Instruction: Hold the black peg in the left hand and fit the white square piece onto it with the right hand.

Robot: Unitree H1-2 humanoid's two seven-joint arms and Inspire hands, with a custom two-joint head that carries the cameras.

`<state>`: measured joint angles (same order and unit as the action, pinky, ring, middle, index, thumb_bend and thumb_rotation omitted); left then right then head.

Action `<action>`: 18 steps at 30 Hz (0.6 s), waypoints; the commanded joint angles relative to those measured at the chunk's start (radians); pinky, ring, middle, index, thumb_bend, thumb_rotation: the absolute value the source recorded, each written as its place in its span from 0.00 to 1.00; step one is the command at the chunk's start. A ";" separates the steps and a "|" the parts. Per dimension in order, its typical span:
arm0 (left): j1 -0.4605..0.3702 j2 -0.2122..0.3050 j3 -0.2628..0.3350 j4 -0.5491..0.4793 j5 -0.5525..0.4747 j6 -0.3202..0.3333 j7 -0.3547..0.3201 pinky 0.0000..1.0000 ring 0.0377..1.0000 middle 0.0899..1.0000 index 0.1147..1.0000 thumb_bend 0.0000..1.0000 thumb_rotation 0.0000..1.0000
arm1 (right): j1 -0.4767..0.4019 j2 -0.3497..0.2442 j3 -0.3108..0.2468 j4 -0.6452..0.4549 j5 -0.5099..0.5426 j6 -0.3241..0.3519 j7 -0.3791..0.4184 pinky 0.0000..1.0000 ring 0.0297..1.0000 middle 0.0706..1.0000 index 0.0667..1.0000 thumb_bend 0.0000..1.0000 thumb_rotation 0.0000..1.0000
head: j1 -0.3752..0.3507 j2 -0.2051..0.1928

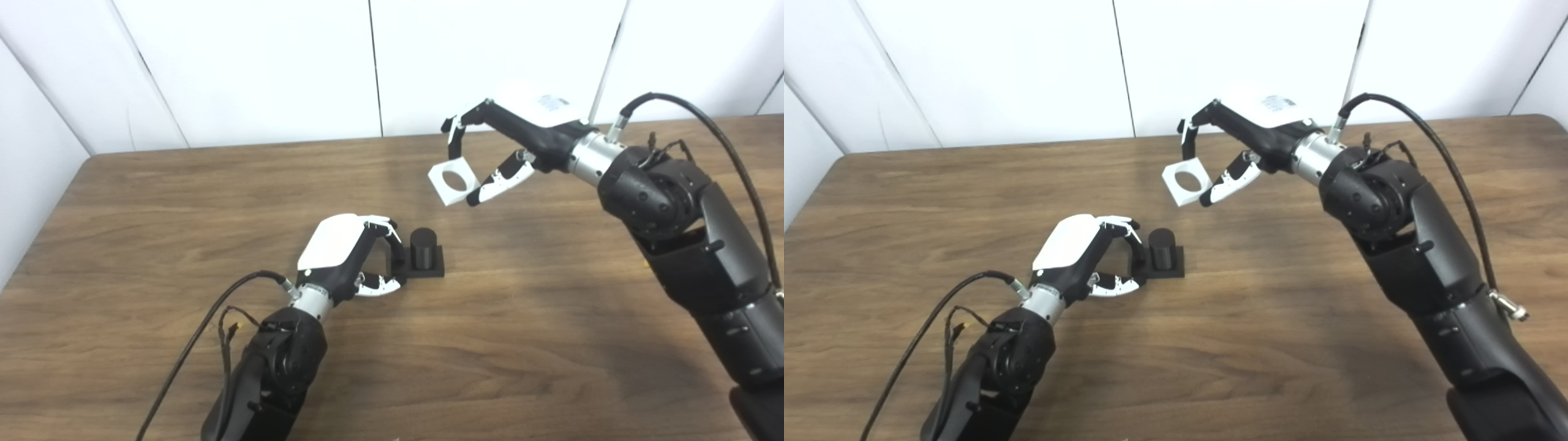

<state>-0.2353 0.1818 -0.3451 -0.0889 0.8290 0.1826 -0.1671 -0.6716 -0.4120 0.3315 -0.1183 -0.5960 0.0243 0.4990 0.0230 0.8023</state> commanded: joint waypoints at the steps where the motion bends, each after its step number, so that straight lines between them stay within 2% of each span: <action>1: -0.023 0.005 0.004 -0.009 0.005 -0.008 0.016 0.84 0.84 0.79 0.42 0.52 0.07 | -0.037 0.019 0.000 -0.041 -0.002 0.002 -0.005 0.77 0.81 0.74 0.44 0.52 0.14 | 0.000 0.001; 9: -0.022 0.003 0.001 -0.010 0.010 -0.007 0.020 0.83 0.84 0.79 0.42 0.53 0.07 | -0.019 0.063 0.016 -0.019 -0.015 -0.026 -0.023 0.76 0.79 0.73 0.44 0.52 0.14 | 0.004 0.003; 18: -0.018 0.002 0.002 -0.016 0.009 0.000 0.012 0.85 0.84 0.79 0.42 0.53 0.07 | -0.021 0.076 0.033 -0.010 -0.031 -0.026 -0.010 0.80 0.80 0.74 0.44 0.52 0.14 | 0.002 0.004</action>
<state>-0.2353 0.1810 -0.3460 -0.0883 0.8301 0.1832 -0.1659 -0.6506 -0.3397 0.3705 -0.1124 -0.6274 0.0214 0.5071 0.0245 0.8053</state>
